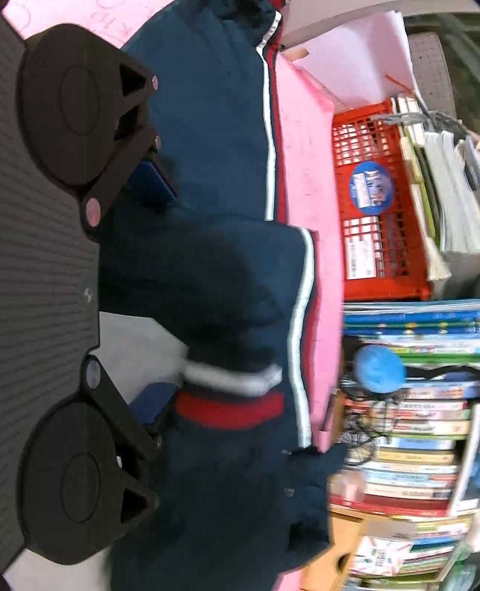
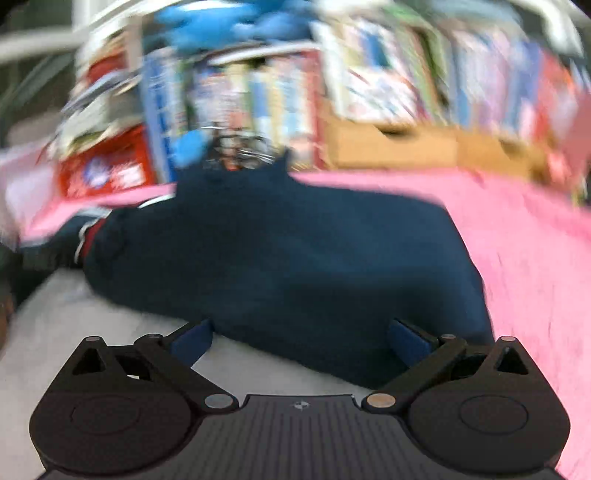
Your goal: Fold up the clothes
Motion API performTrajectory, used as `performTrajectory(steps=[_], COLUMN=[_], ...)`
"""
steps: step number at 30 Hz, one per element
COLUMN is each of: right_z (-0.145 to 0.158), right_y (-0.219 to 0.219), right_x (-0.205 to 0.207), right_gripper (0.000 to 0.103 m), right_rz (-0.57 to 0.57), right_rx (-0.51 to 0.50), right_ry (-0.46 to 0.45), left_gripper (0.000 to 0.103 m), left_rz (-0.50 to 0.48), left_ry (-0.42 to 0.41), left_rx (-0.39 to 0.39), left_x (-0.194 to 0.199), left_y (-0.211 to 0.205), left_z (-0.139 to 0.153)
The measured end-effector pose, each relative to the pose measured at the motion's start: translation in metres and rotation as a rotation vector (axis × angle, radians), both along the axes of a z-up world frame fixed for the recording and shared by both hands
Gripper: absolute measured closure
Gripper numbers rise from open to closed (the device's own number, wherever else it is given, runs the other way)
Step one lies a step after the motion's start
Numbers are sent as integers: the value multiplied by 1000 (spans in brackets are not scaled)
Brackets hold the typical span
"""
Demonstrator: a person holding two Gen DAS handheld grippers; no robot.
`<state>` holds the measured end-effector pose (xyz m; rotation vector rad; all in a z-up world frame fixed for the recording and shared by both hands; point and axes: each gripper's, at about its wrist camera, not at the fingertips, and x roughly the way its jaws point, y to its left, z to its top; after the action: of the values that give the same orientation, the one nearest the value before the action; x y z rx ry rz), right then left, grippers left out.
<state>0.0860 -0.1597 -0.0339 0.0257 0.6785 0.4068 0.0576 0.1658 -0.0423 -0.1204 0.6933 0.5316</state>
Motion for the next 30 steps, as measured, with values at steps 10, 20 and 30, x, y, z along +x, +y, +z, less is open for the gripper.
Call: performTrajectory(steps=[10,20,30], right_z=[-6,17,26], right_y=[15,36,27], right_x=[-3,-51,-223], right_gripper=[0,0,0], right_rz=[-18,-53,-52], right_rx=[-147,-311,-181], right_ry=[-12,-95,-143], left_gripper=[0,0,0], left_rz=[8,-126,-160], left_ry=[-4,42,28], left_rx=[-40,7,-44], left_x=[2,-86,-205], left_y=[3,-33,-79], left_z=[0,45,50])
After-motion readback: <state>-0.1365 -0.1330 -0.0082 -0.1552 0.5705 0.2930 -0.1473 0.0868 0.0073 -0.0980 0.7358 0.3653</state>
